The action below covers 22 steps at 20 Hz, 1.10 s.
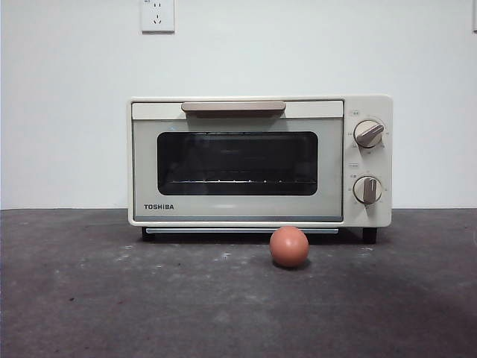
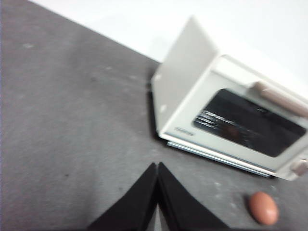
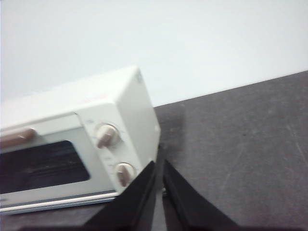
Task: Eggoven
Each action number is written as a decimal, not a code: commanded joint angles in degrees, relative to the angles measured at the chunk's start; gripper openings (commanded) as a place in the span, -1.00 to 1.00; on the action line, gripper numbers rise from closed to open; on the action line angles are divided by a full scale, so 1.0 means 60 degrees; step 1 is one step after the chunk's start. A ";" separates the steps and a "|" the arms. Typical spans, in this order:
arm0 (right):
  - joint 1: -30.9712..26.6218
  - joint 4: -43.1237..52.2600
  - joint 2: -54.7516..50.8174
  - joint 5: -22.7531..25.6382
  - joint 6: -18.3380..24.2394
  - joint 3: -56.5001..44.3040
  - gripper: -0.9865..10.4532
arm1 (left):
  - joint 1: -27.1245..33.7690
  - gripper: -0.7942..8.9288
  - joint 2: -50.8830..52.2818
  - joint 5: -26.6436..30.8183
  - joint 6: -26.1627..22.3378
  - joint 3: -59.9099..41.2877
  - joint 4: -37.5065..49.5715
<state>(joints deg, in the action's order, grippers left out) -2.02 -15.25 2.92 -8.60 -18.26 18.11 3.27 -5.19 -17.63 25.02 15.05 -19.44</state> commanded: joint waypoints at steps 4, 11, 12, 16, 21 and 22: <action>0.0007 -0.1548 0.1279 -0.0925 0.0364 0.1894 -0.82 | 0.0025 -0.82 -0.1402 -0.1399 -0.0415 0.1530 -0.0459; 0.0102 -0.4120 0.3253 -0.3803 0.1810 0.3832 -0.82 | -0.0007 -0.82 -0.3213 -0.2940 -0.2127 0.3577 -0.2550; 0.0160 -0.4455 0.3486 -0.4178 0.1996 0.4033 -0.82 | -0.0033 -0.82 -0.3395 -0.3107 -0.2350 0.3810 -0.2874; 0.0459 -0.5555 0.4193 -0.5217 0.2517 0.4510 -0.82 | -0.0284 -0.82 -0.3891 -0.3534 -0.2980 0.4470 -0.4073; 0.0929 -0.6331 0.4539 -0.5304 0.2947 0.4619 -0.82 | -0.0645 -0.82 -0.4033 -0.3563 -0.3497 0.4685 -0.4925; 0.0991 -0.6328 0.4557 -0.5304 0.2947 0.4619 -0.82 | -0.0681 -0.82 -0.4033 -0.3563 -0.3515 0.4685 -0.4980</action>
<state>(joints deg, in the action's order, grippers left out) 3.64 -53.63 30.06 -40.32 -2.33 44.86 -0.69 -29.10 -38.85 6.04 42.09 -49.76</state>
